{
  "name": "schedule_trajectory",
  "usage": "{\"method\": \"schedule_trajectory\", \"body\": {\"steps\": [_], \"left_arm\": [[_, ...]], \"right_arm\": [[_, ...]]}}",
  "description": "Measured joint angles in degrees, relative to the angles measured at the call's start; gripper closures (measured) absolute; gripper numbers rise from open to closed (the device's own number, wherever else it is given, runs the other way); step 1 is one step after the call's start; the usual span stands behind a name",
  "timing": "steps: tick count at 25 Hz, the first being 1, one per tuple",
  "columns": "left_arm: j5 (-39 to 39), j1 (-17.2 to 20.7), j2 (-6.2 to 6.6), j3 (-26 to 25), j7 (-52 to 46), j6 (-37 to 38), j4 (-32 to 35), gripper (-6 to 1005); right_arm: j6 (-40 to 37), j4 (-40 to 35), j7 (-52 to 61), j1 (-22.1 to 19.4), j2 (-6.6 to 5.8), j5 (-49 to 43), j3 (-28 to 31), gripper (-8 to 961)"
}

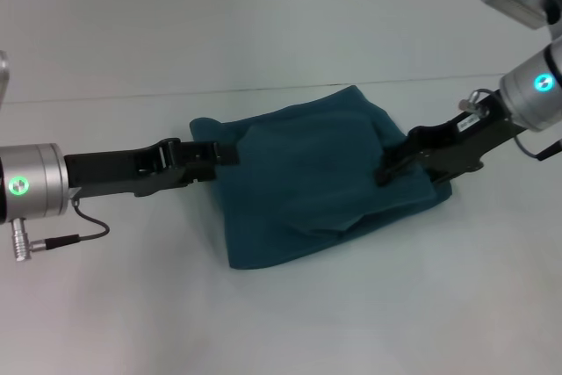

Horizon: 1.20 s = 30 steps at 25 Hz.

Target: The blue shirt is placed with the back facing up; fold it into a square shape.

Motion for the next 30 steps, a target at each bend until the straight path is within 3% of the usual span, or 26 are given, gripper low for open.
{"method": "schedule_trajectory", "body": {"steps": [4, 10, 25, 28, 30], "left_arm": [[0.0, 0.0, 0.00, 0.0, 0.0, -0.5, -0.1, 409], [0.0, -0.8, 0.09, 0.0, 0.0, -1.1, -1.1, 410], [0.0, -0.9, 0.09, 0.0, 0.1, -1.6, -1.3, 409], [0.0, -0.9, 0.09, 0.0, 0.1, -1.6, -1.3, 409], [0.0, -0.9, 0.13, 0.0, 0.1, -1.7, -1.3, 409]], "right_arm": [[0.1, 0.1, -0.3, -0.8, -0.11, 0.8, 0.7, 364], [1.3, 0.6, -1.5, -0.8, 1.08, 2.3, 0.8, 388], [0.9, 0.0, -1.7, -1.0, 1.18, 3.4, 0.6, 447], [1.0, 0.0, -1.7, -1.0, 1.12, 3.4, 0.4, 679], [1.1, 0.0, -1.7, -1.0, 1.11, 3.3, 0.4, 763]]}}
